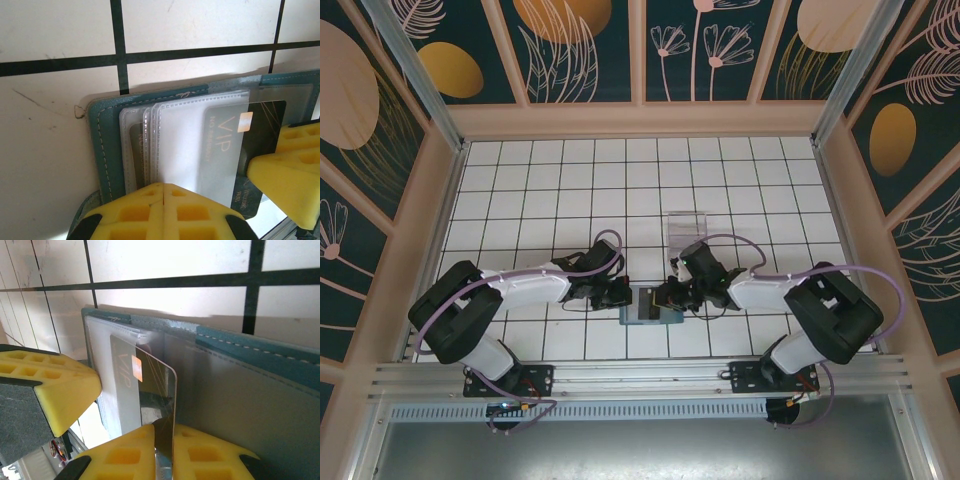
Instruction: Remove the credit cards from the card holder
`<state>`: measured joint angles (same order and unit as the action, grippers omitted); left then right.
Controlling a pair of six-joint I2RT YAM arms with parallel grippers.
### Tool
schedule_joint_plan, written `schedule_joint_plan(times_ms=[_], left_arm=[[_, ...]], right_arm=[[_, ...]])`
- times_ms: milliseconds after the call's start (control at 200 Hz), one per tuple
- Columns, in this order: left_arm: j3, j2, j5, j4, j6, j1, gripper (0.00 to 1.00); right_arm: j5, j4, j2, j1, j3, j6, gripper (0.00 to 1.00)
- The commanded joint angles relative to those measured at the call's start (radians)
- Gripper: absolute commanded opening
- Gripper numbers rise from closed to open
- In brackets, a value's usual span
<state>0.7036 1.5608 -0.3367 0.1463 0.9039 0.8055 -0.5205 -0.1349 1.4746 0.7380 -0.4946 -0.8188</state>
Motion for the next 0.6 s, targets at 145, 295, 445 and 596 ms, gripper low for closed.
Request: schedule_joint_plan(times_ms=[145,295,445,596], left_arm=[[-0.006,0.014,0.031,0.056,0.010,0.006,0.02],[-0.007,0.015,0.032,0.055,0.009,0.007,0.02],[-0.008,0.015,0.028,0.050,0.011,0.007,0.02],[-0.006,0.018,0.027,0.049,0.007,0.006,0.02]], right_arm=[[0.045,0.114,-0.058,-0.026,0.023,0.021,0.13],[0.053,0.151,-0.093,-0.036,0.022,0.030,0.13],[0.060,0.186,-0.133,-0.048,0.021,0.033,0.13],[0.063,0.229,-0.171,-0.054,0.007,0.038,0.13]])
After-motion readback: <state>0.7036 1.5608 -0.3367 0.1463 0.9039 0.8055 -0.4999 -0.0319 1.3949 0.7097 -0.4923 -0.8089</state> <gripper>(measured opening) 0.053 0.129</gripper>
